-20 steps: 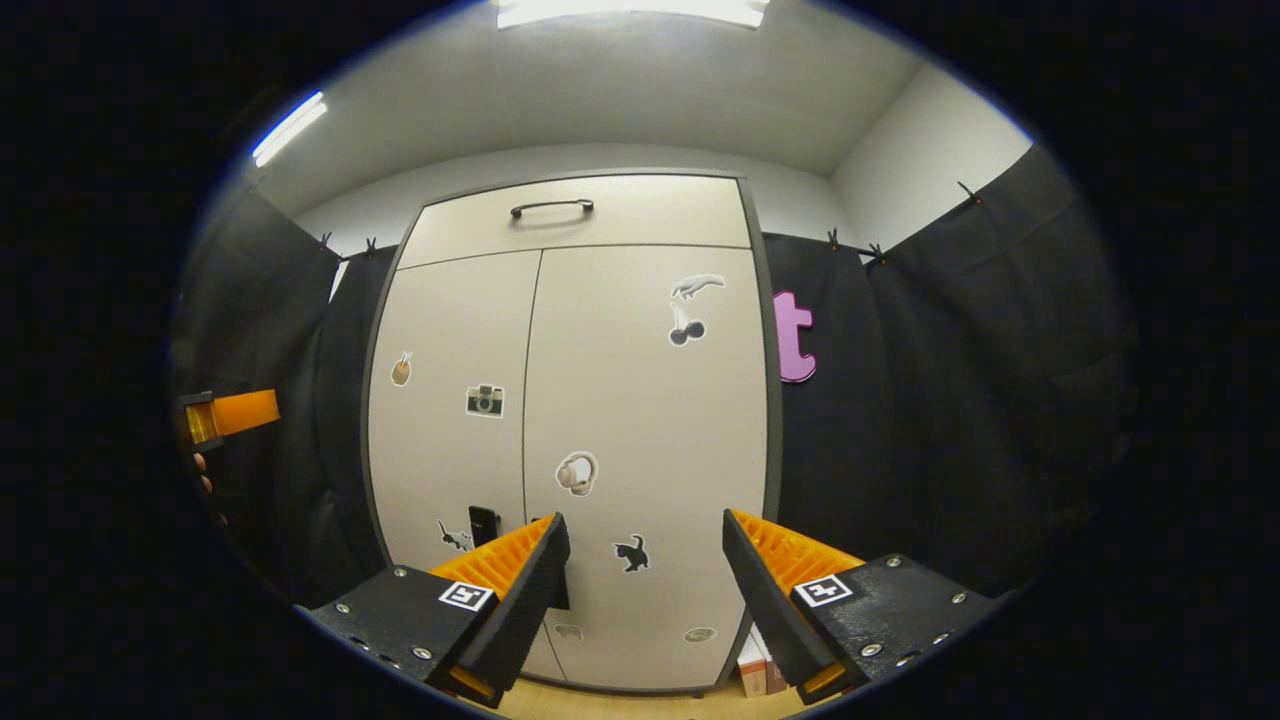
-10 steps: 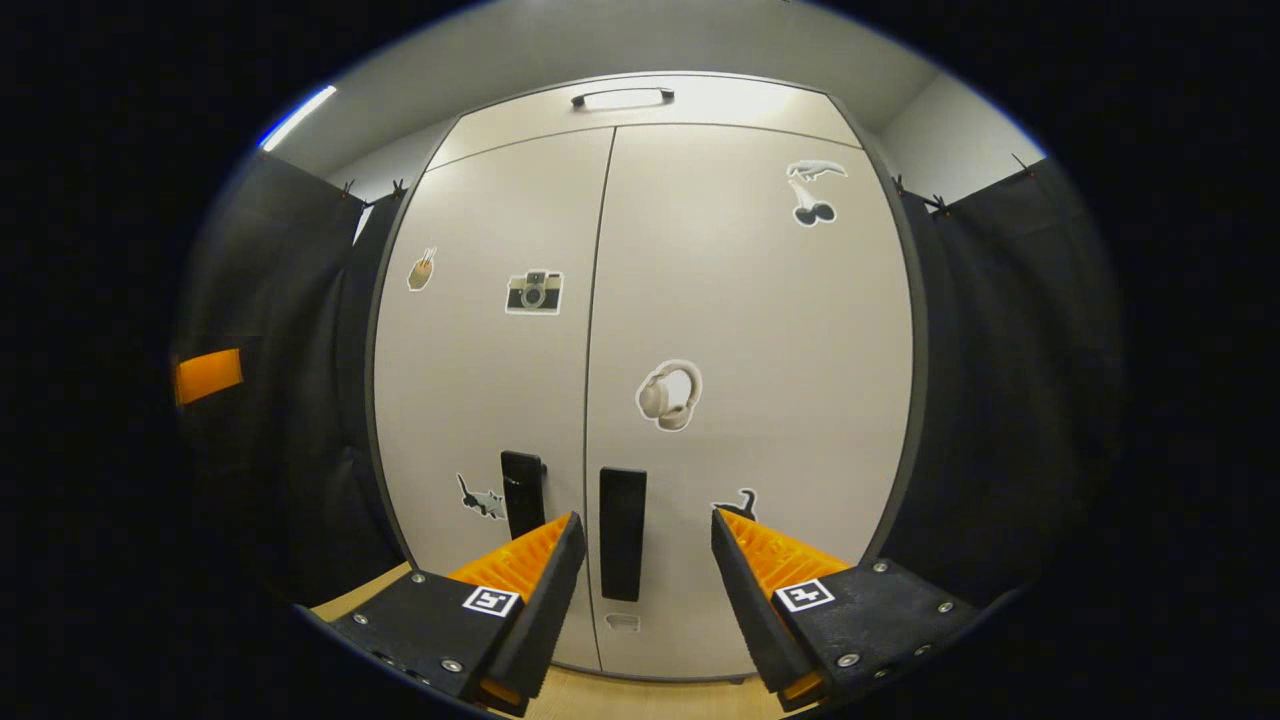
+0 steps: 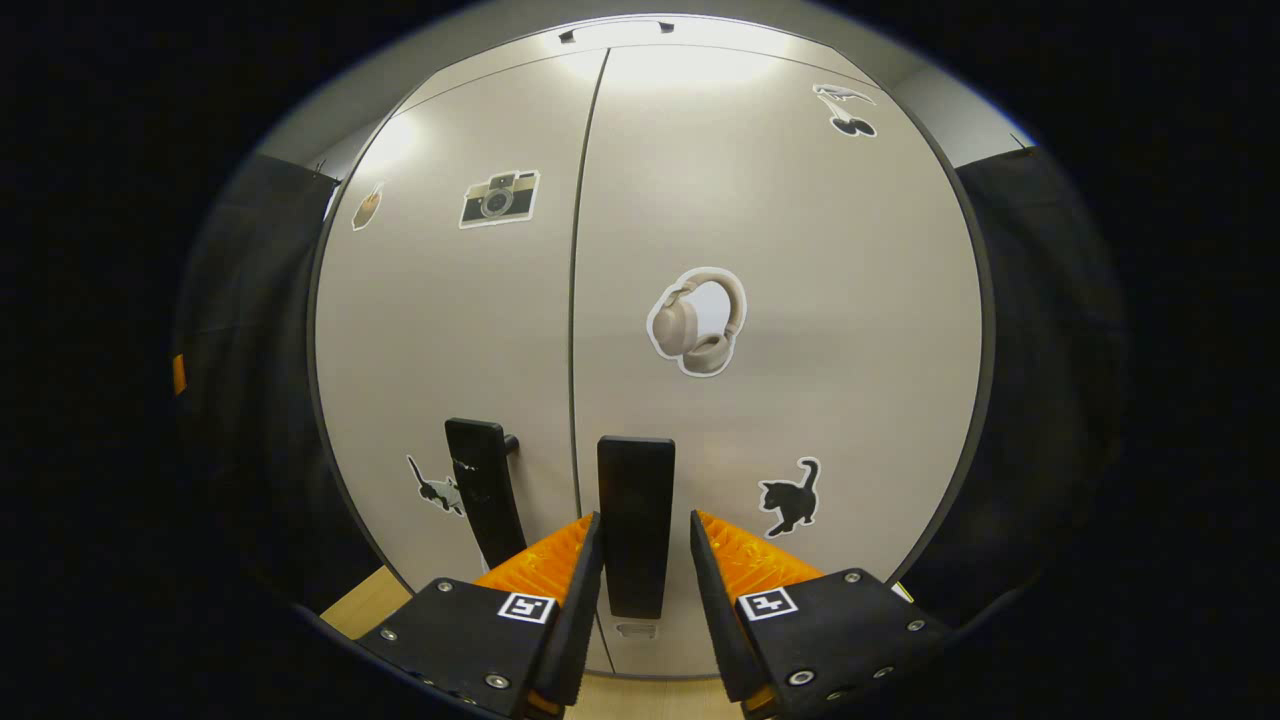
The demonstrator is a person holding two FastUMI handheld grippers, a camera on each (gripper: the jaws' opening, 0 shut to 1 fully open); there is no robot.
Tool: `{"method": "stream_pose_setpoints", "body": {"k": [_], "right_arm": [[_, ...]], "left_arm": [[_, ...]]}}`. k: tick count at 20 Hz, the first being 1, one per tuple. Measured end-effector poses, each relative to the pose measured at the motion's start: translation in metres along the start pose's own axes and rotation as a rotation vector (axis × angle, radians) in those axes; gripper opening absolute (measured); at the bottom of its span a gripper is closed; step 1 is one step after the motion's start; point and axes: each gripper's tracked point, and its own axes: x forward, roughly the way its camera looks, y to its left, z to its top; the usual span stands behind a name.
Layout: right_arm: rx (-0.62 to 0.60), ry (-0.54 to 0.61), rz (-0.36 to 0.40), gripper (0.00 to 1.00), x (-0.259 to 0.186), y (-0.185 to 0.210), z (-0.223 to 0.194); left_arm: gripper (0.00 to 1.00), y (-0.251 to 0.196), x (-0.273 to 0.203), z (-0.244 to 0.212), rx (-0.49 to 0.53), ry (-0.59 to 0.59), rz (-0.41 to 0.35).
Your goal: Open the right door of the double-door shoe cabinet with the right hand, and open the left door with the left hand.
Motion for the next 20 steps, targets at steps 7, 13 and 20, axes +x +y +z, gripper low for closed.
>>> {"method": "stream_pose_setpoints", "body": {"k": [7, 13, 20], "right_arm": [[0.040, 0.020, -0.072, 0.39, 0.010, 0.002, -0.006], [0.069, 0.008, -0.102, 0.27, 0.009, 0.000, -0.006], [0.069, 0.020, -0.041, 0.22, -0.005, 0.002, -0.008]], "left_arm": [[0.95, 0.011, 0.012, -0.015, 0.009, 0.012, -0.034], [0.95, 0.010, 0.015, -0.034, -0.029, 0.046, -0.063], [0.95, -0.003, -0.004, -0.030, -0.018, 0.041, -0.002]]}}
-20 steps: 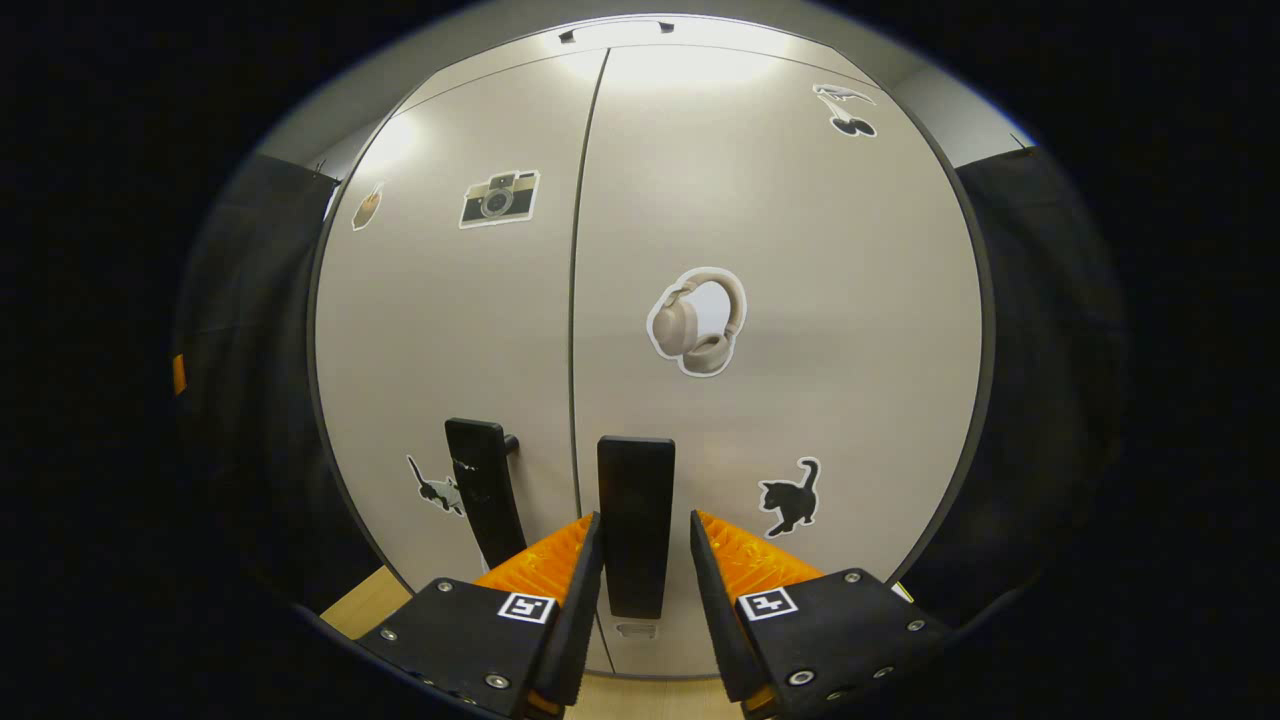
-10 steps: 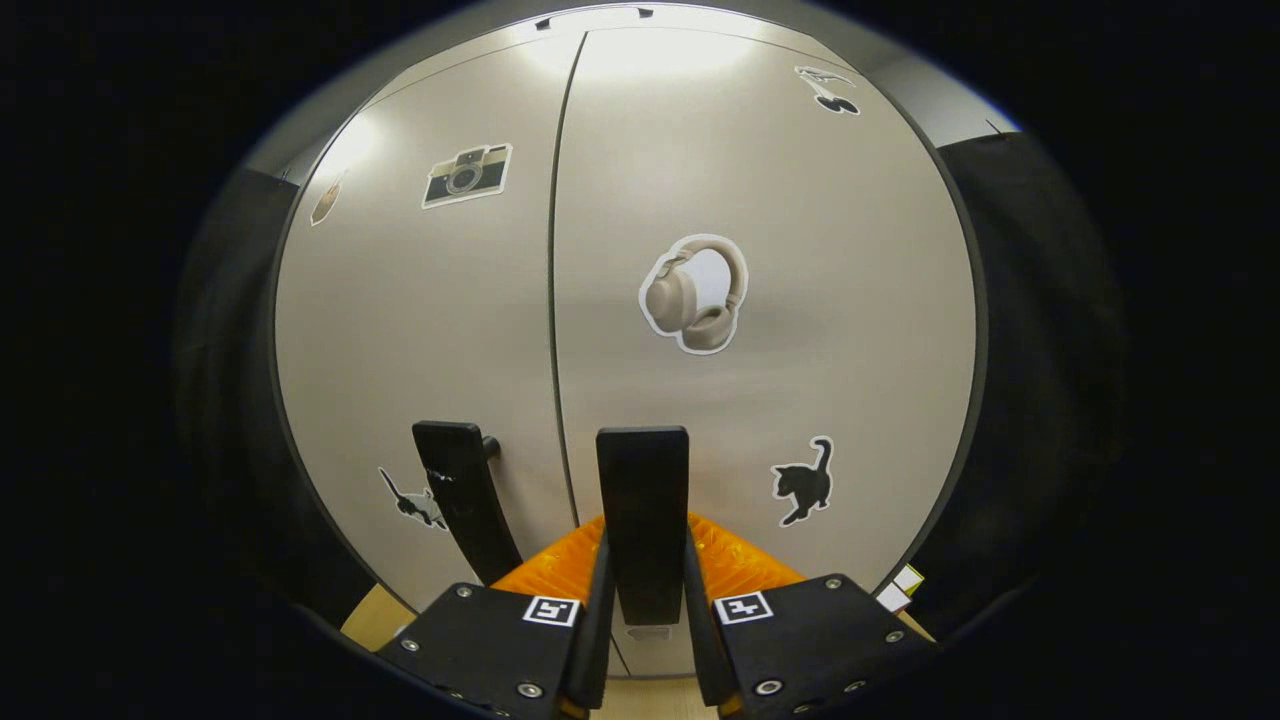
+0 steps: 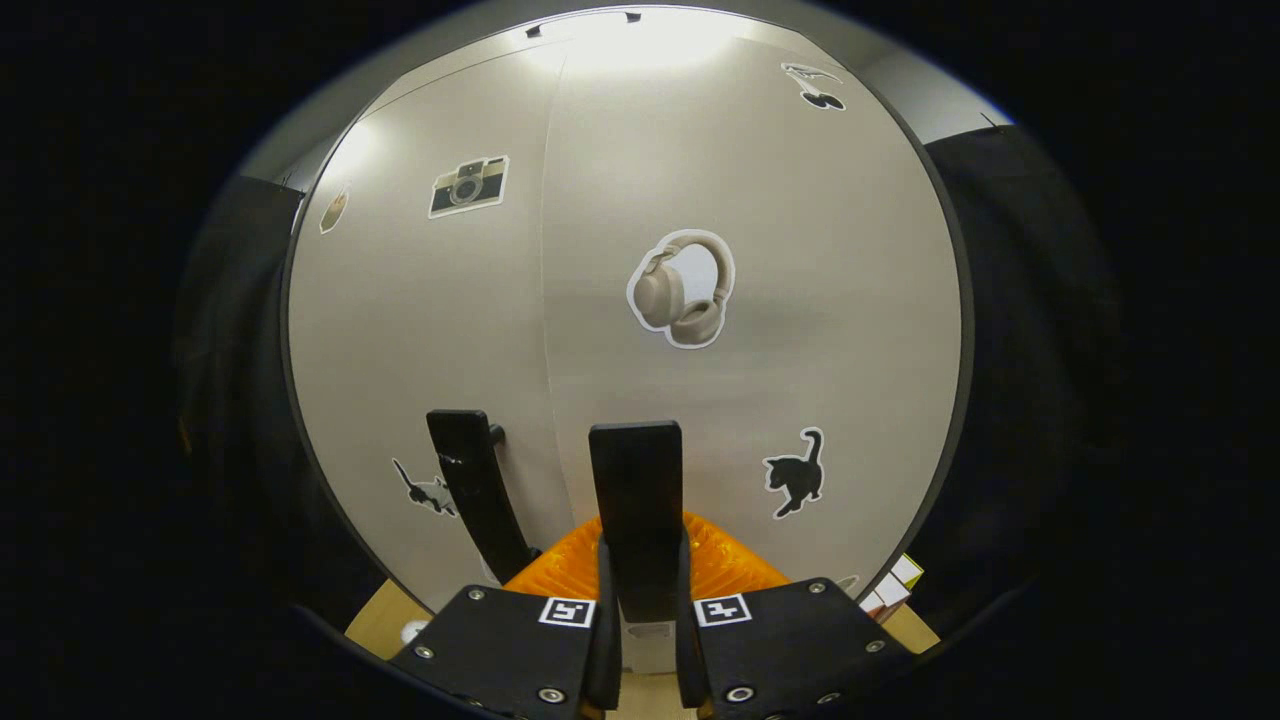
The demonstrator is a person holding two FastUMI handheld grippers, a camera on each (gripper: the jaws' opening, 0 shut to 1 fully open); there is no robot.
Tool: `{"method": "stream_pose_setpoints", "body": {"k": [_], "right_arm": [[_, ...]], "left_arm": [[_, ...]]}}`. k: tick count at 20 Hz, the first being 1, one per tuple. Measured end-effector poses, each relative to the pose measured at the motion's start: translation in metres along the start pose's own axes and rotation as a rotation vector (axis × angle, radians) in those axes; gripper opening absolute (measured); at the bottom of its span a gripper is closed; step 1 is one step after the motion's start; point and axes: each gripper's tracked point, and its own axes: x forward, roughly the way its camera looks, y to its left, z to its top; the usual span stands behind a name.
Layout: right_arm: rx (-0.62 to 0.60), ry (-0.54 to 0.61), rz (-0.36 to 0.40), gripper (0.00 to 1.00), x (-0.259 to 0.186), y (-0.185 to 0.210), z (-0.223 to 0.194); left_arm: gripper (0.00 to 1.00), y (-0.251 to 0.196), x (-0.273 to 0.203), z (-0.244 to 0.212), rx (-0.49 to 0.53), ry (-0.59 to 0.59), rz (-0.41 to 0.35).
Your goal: Open the right door of the double-door shoe cabinet with the right hand, and open the left door with the left hand.
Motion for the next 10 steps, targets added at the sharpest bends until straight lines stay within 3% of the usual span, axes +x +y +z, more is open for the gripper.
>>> {"method": "stream_pose_setpoints", "body": {"k": [10], "right_arm": [[-0.003, -0.007, 0.126, 0.22, -0.059, -0.019, -0.009]], "left_arm": [[0.95, -0.065, -0.019, 0.009, 0.012, 0.006, -0.018]]}}
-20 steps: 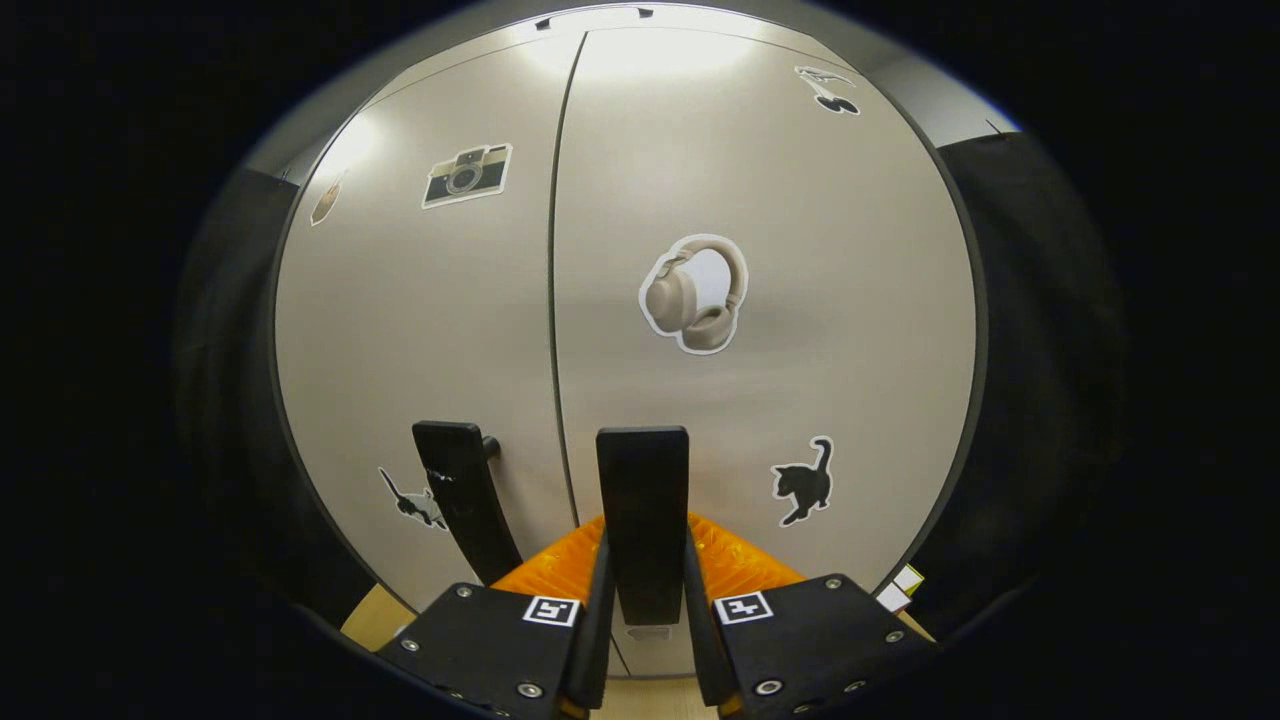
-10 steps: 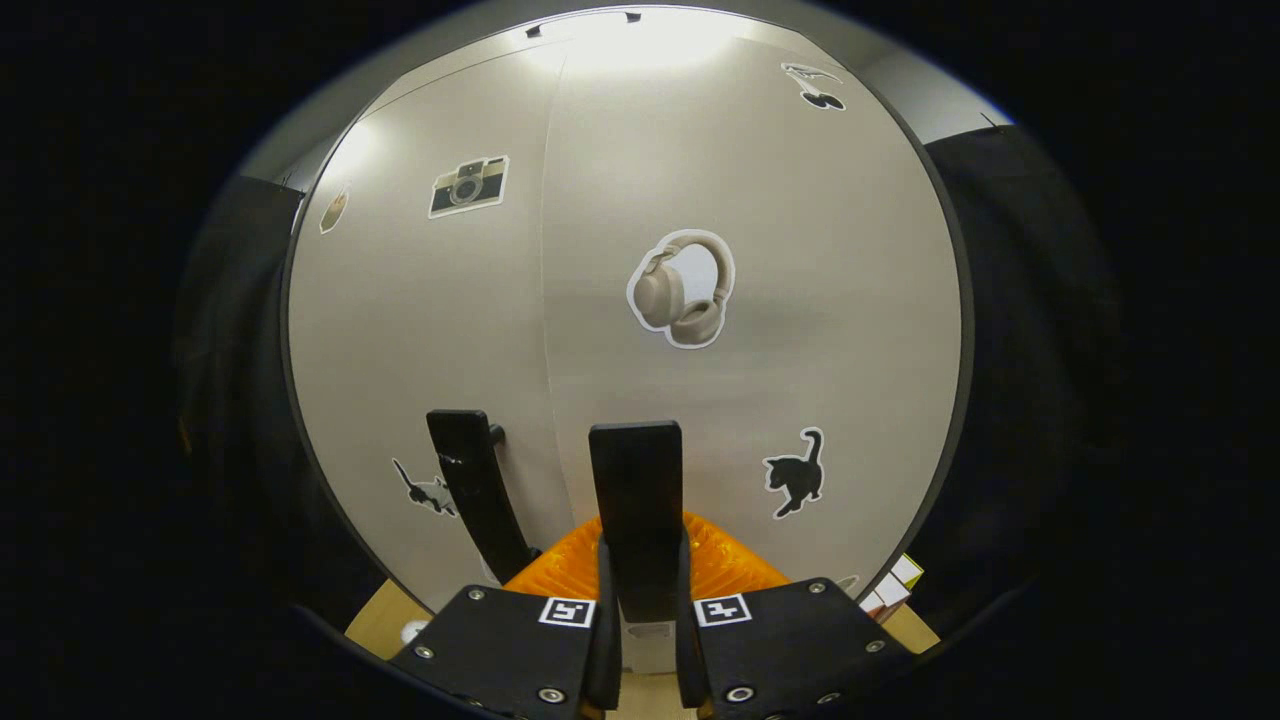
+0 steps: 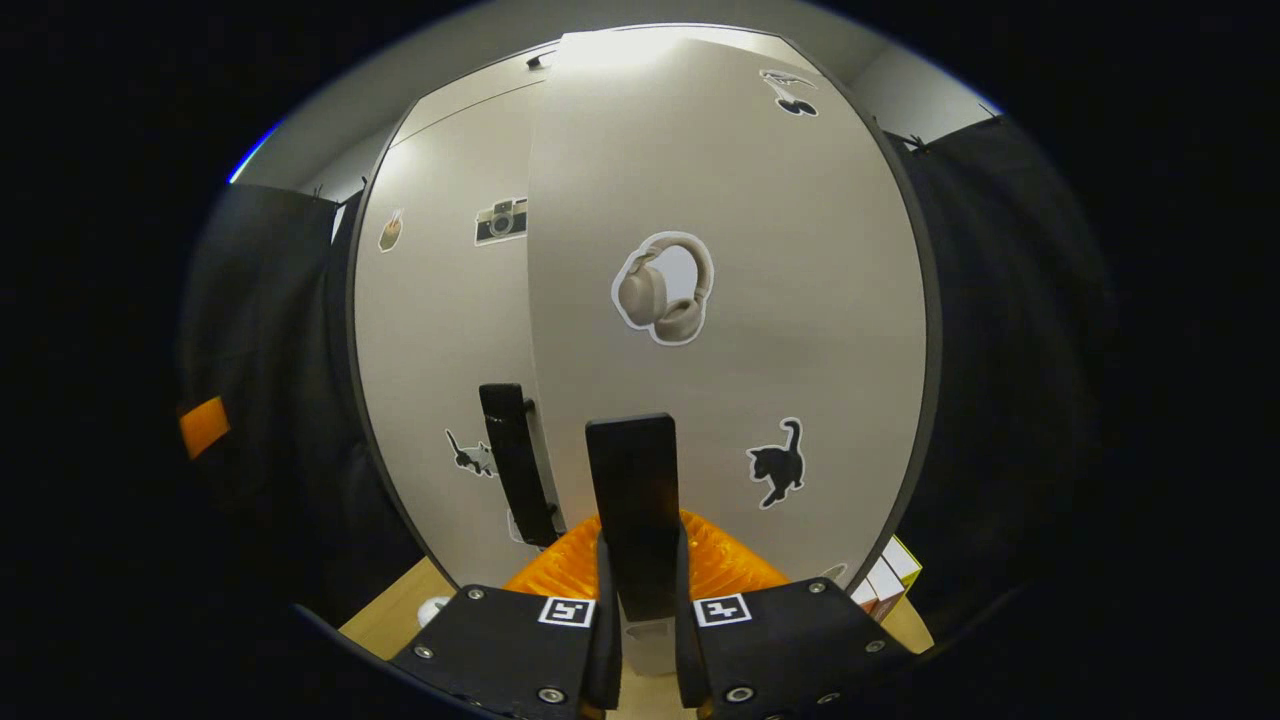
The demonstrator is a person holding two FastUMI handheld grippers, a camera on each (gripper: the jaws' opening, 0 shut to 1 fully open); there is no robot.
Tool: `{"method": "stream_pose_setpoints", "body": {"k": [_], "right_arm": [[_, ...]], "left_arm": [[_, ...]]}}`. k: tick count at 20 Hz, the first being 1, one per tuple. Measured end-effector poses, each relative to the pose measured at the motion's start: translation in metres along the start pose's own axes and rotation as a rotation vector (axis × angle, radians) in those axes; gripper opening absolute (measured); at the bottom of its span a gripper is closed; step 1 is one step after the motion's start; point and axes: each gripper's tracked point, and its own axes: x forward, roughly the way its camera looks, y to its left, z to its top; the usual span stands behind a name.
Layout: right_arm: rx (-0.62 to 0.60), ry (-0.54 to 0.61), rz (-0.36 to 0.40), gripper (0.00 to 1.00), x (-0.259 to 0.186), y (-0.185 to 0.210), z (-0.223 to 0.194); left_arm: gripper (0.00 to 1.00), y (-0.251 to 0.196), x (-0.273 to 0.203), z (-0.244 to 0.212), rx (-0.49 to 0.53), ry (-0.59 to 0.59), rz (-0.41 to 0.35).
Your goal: Open the right door of the double-door shoe cabinet with the right hand, and open the left door with the left hand.
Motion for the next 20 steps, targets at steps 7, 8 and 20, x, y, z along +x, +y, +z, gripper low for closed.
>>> {"method": "stream_pose_setpoints", "body": {"k": [7, 8, 20], "right_arm": [[-0.008, -0.007, 0.027, 0.22, -0.035, -0.015, -0.004], [-0.008, -0.010, 0.029, 0.22, -0.040, -0.018, -0.005], [-0.009, -0.048, 0.028, 0.21, -0.095, -0.064, -0.008]], "left_arm": [[0.95, -0.042, 0.001, 0.003, -0.014, -0.002, -0.046], [0.96, -0.047, 0.002, 0.003, -0.014, -0.001, -0.053], [0.96, -0.105, 0.018, 0.005, -0.007, -0.008, -0.149]]}}
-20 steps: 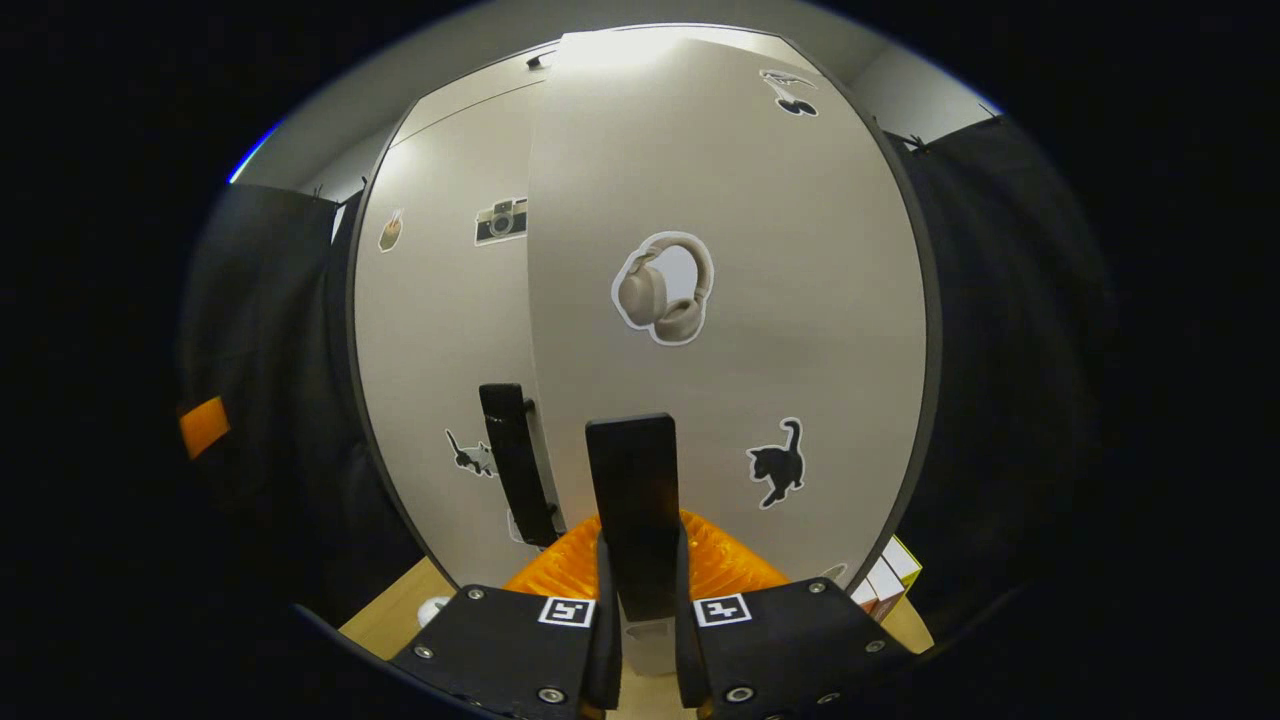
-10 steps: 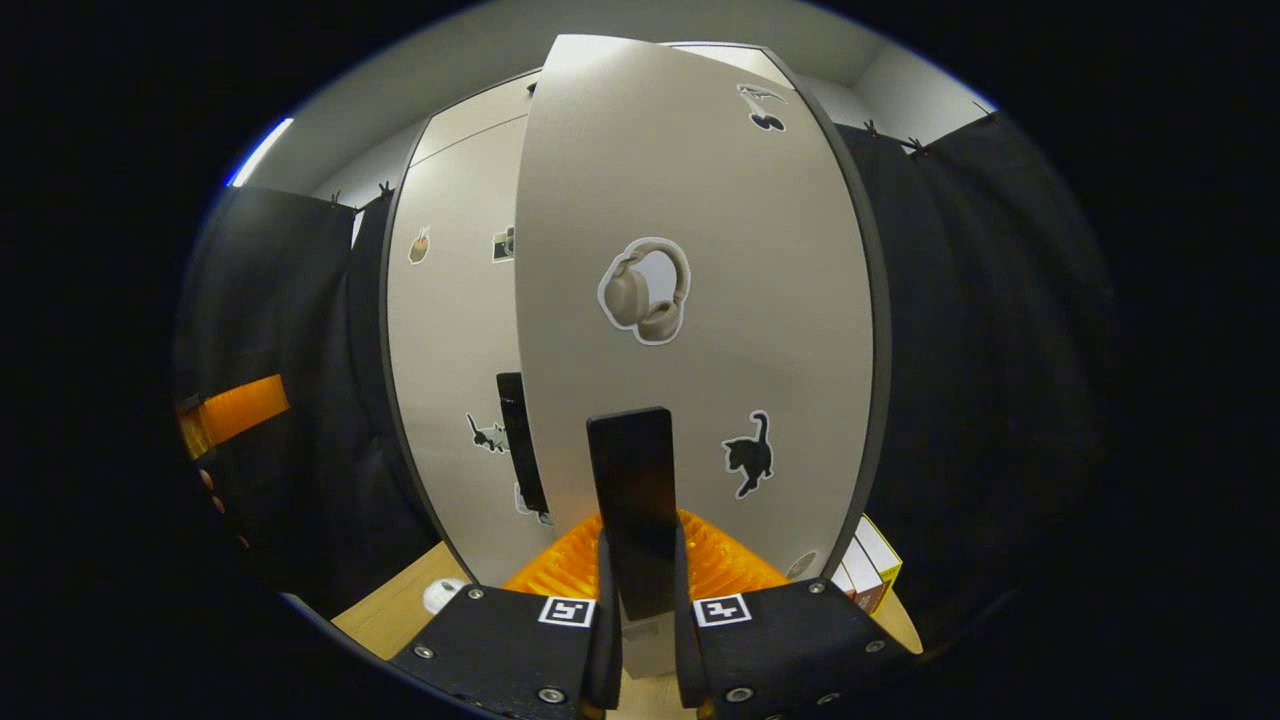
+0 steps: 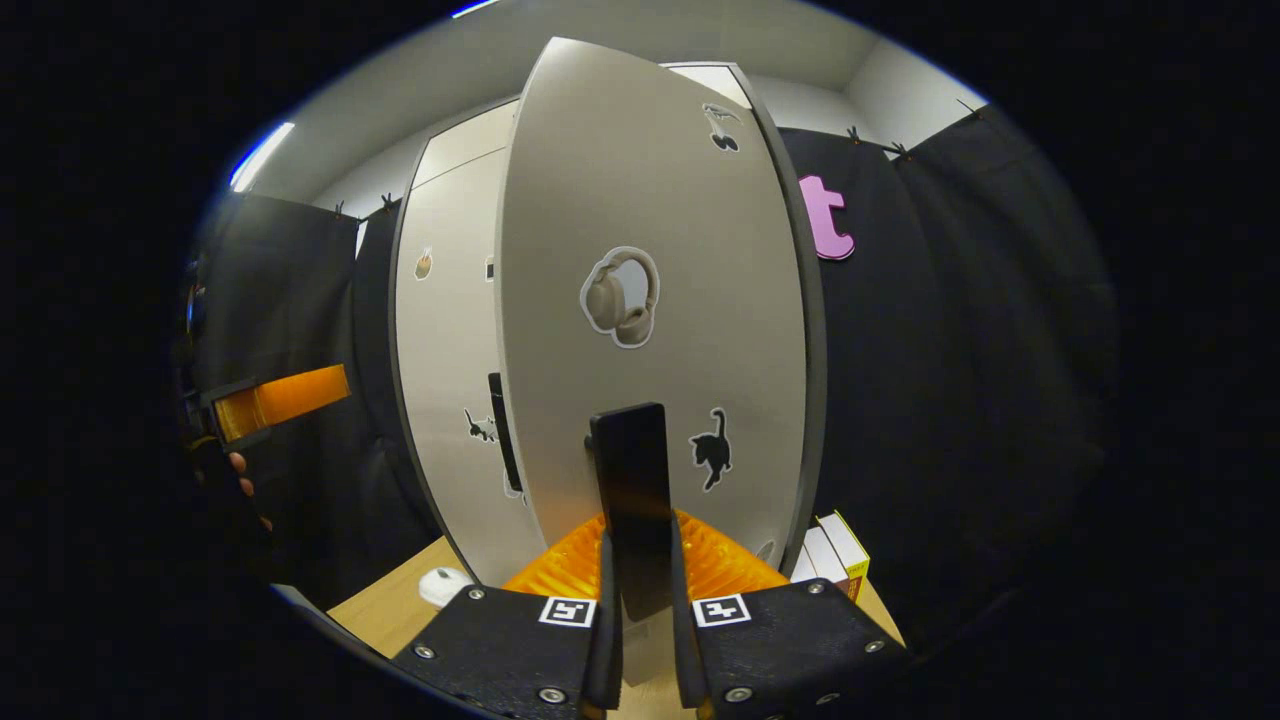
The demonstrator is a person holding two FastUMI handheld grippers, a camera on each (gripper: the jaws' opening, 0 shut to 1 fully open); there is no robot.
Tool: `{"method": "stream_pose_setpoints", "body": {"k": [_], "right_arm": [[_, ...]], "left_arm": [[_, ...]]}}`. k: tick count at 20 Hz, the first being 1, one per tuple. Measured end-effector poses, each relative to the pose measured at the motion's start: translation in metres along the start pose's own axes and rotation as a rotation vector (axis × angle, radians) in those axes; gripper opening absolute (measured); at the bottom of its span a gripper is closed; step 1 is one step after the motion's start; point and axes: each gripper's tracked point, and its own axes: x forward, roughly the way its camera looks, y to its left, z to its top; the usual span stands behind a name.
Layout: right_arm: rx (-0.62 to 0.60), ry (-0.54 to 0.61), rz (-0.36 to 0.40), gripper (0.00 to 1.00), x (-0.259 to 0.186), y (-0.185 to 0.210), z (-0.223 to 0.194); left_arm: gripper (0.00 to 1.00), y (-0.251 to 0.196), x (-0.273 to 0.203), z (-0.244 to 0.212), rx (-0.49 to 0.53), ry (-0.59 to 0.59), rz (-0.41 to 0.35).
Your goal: Open the right door of the double-door shoe cabinet with the right hand, and open the left door with the left hand.
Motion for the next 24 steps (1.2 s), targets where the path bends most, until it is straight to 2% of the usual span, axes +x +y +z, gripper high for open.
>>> {"method": "stream_pose_setpoints", "body": {"k": [12, 13, 17, 22, 24], "right_arm": [[-0.026, 0.001, -0.055, 0.20, -0.036, -0.052, -0.005], [-0.025, -0.010, -0.066, 0.17, -0.034, -0.056, -0.002], [-0.030, -0.008, -0.085, 0.16, -0.043, -0.073, -0.004], [-0.081, -0.038, -0.200, 0.12, -0.047, -0.106, 0.000], [-0.063, -0.049, -0.232, 0.11, -0.047, -0.120, 0.000]], "left_arm": [[0.96, -0.027, 0.018, -0.001, -0.010, -0.002, -0.040], [0.96, -0.030, 0.020, -0.001, -0.012, -0.003, -0.044], [0.95, -0.042, 0.027, -0.005, -0.017, 0.006, -0.061], [0.95, -0.056, 0.037, -0.015, -0.019, 0.025, -0.079], [0.95, -0.061, 0.041, -0.019, -0.025, 0.035, -0.085]]}}
